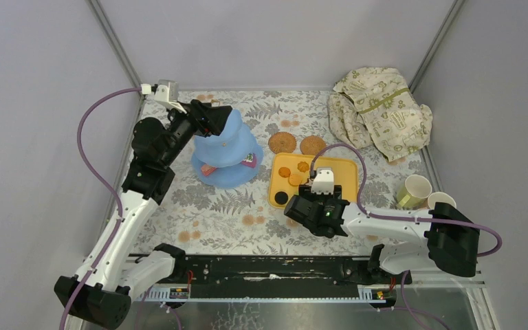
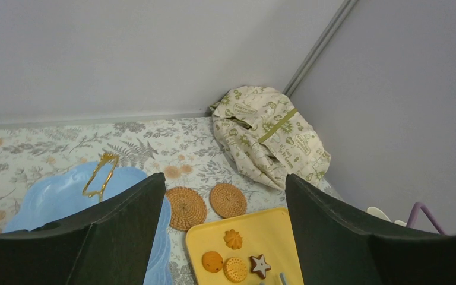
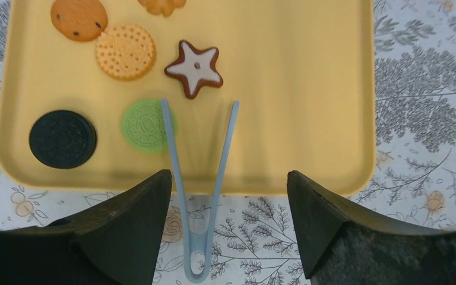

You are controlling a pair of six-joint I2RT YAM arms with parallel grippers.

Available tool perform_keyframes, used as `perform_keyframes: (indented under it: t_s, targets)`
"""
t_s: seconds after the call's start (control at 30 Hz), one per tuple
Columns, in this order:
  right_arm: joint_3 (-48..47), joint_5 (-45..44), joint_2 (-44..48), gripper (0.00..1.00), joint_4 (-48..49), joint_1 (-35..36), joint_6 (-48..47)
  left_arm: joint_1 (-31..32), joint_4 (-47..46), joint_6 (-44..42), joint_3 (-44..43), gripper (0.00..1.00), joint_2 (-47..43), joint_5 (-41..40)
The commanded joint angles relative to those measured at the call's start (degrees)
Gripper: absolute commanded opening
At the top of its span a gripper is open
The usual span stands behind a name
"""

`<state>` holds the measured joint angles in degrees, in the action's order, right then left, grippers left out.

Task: Serve the afternoon tea
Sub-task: Pick up the clamp from the tray.

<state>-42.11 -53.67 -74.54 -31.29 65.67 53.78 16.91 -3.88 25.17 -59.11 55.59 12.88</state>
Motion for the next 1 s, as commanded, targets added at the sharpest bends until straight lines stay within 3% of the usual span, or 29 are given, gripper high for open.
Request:
perform_keyframes:
  t_s: [0.0, 0.33, 0.43, 0.57, 0.8, 0.97]
  targets:
    - [2.4, 3.5, 1.4, 0.77, 5.9, -0.8, -0.3, 0.2, -2.3, 1.3, 1.8, 0.81, -0.9, -3.7]
    - [6.2, 10.4, 0.8, 0.80, 13.1, -4.3, -4.2, 0.3, -2.9, 2.4, 3.0, 0.81, -1.2, -5.0]
    - [6.2, 11.4, 0.1, 0.80, 14.4, -4.7, -5.2, 0.3, -3.0, 2.4, 3.1, 0.93, -1.1, -5.1]
    - [6.3, 11.7, -0.9, 0.80, 15.0, -5.0, -5.4, 0.3, -3.0, 2.4, 3.3, 0.94, -1.1, -5.3]
    - [6.3, 11.9, -2.5, 0.68, 14.6, -6.0, -4.9, 0.3, -3.3, 2.6, 3.8, 0.94, -1.3, -5.7]
    - [5.7, 12.5, -4.3, 0.66, 14.0, -6.5, -4.9, 0.2, -3.8, 3.0, 4.1, 0.94, -0.9, -5.6]
